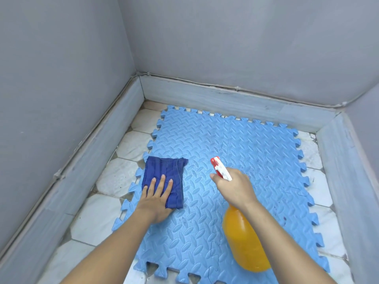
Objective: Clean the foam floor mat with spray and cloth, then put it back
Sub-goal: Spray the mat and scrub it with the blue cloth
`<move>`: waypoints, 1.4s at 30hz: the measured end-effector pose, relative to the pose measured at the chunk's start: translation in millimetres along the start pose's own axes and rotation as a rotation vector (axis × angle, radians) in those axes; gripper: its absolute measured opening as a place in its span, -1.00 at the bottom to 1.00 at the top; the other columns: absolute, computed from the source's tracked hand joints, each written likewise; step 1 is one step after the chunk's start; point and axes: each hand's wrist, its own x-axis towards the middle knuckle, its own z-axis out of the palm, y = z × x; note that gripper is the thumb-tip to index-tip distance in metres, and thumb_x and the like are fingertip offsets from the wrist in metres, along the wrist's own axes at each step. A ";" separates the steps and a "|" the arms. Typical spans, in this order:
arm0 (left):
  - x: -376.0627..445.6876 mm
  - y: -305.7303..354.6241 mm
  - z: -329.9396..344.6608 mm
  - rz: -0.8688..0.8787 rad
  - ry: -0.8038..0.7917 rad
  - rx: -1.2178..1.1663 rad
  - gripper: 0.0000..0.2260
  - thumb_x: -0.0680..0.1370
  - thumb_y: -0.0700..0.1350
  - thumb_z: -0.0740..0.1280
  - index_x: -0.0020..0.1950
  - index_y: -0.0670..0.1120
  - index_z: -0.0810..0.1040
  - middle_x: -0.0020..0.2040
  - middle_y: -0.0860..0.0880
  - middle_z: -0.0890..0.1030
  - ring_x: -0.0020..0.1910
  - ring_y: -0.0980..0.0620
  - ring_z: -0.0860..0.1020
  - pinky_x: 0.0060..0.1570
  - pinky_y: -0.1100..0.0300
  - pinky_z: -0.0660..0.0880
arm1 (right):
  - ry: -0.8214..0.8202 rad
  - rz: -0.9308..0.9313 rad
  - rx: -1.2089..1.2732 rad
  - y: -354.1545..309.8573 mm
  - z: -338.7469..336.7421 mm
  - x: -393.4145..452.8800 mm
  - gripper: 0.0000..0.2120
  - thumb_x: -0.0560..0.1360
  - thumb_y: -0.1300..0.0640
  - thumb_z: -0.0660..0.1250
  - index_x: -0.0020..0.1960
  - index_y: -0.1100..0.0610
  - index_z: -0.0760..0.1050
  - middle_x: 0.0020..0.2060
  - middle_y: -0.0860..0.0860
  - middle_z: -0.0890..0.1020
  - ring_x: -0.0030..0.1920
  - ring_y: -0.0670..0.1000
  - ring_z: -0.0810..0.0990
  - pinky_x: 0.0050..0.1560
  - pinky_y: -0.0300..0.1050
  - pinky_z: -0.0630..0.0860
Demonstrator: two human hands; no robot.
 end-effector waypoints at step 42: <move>-10.0 17.0 -34.5 -0.144 -0.048 -0.418 -0.49 0.67 0.08 -0.03 0.56 0.07 -0.18 0.57 0.00 -0.21 0.55 -0.09 -0.18 0.50 -0.03 -0.16 | -0.021 0.292 0.091 93.9 -57.4 -58.7 -0.68 0.50 -0.04 0.29 -0.16 0.25 0.54 -0.25 0.17 0.67 -0.19 0.20 0.63 -0.04 0.10 0.58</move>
